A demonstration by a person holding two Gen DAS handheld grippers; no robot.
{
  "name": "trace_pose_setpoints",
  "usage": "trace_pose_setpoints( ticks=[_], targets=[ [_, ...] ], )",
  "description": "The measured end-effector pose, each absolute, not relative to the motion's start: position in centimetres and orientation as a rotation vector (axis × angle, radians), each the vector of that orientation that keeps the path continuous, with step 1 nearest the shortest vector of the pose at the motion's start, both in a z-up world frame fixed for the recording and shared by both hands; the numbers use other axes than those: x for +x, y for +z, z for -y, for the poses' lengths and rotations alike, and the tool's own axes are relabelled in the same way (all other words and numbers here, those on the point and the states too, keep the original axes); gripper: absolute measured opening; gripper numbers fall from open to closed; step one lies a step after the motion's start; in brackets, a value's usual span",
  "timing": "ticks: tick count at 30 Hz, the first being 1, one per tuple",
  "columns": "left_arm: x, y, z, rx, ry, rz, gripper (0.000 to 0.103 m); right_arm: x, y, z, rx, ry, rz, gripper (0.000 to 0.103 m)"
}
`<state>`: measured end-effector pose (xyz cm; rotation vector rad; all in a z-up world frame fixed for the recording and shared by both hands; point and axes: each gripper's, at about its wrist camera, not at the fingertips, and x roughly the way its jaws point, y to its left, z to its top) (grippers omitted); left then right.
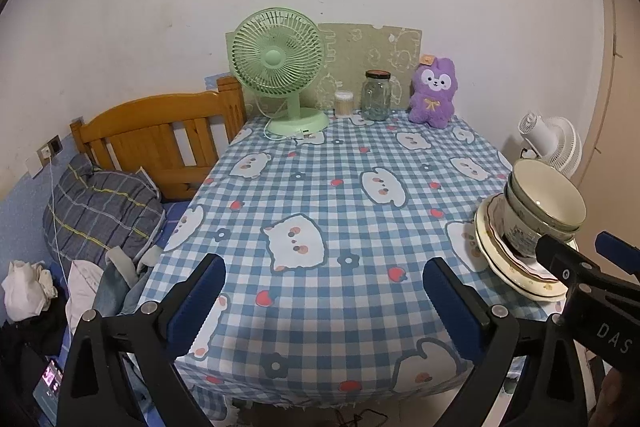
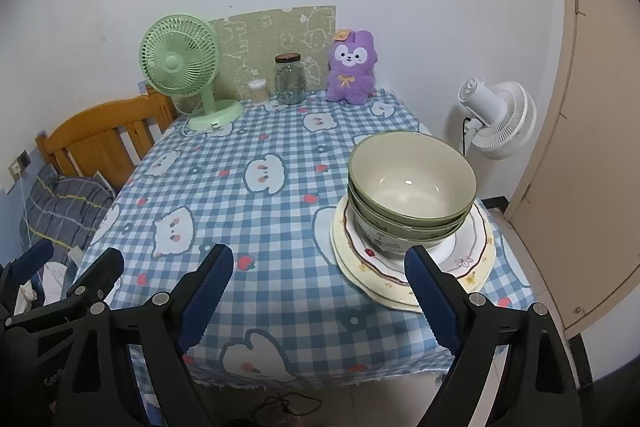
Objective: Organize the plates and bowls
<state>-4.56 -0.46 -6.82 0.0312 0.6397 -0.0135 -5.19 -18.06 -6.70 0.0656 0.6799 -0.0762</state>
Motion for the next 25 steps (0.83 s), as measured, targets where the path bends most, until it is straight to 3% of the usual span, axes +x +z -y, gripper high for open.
trace_pose_setpoints(
  ticks=[25],
  targets=[
    [-4.85,-6.36,0.05,0.027,-0.013,-0.612,0.102,-5.07,-6.56,17.32,0.056,-0.082,-0.679,0.090]
  ],
)
